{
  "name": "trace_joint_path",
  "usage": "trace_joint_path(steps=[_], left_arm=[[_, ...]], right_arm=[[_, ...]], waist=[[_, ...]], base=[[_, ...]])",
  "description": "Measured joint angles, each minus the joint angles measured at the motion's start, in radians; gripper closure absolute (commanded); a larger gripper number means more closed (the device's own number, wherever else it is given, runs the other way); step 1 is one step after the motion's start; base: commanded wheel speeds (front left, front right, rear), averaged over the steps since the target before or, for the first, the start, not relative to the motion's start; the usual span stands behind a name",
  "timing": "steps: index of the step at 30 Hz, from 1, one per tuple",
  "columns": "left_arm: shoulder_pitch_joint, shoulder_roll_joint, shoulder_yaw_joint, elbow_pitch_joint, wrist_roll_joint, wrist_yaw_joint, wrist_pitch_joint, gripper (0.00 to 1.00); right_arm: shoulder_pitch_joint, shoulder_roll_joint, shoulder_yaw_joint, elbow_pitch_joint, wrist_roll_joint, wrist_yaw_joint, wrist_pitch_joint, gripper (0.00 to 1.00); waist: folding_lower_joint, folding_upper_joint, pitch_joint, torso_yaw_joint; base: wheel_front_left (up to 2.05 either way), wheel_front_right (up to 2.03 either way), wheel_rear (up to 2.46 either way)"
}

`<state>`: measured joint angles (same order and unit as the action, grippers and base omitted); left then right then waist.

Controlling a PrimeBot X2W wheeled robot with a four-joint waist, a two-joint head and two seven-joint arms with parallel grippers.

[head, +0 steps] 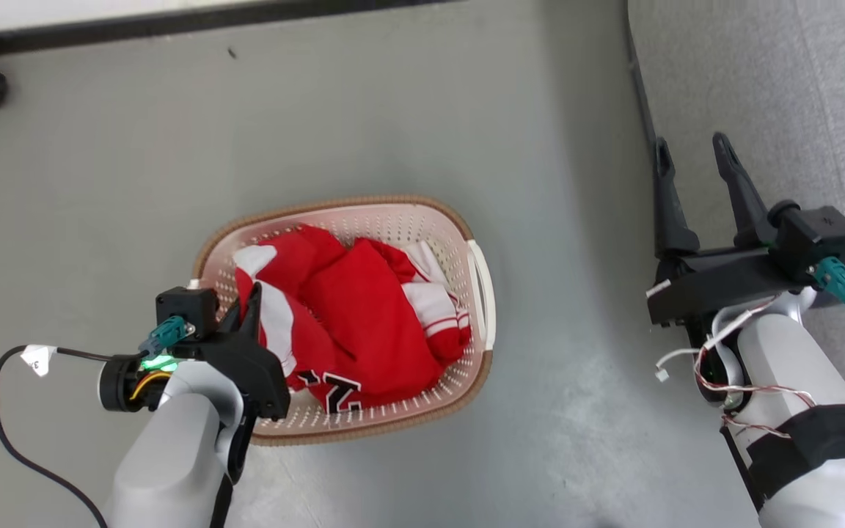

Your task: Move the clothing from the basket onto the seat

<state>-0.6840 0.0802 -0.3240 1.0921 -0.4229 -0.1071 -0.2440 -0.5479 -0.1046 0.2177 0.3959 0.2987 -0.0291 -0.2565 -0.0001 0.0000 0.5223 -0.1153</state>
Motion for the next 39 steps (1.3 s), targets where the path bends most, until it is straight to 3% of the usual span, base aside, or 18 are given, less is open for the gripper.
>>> trace_joint_path(steps=[21,30,39], left_arm=[[0.064,-0.027,-0.005,-0.195,-0.002,-0.016,-0.005,1.0],[0.1,-0.015,-0.016,-0.376,0.008,-0.018,-0.006,1.0],[0.06,0.006,-0.067,-0.544,0.02,-0.024,-0.006,1.0]], right_arm=[[0.159,-0.039,-0.046,0.102,0.01,0.065,0.0,0.0],[0.201,-0.019,-0.038,0.11,0.01,0.091,0.0,0.0],[0.22,-0.009,-0.02,0.109,0.01,0.102,0.0,0.0]], waist=[[-0.0002,-0.0001,-0.283,0.076],[-0.0001,-0.0002,-0.401,0.107],[0.0,-0.0001,-0.438,0.112]], base=[[0.0,0.0,0.0],[0.0,0.0,0.0],[0.0,0.0,0.0]])
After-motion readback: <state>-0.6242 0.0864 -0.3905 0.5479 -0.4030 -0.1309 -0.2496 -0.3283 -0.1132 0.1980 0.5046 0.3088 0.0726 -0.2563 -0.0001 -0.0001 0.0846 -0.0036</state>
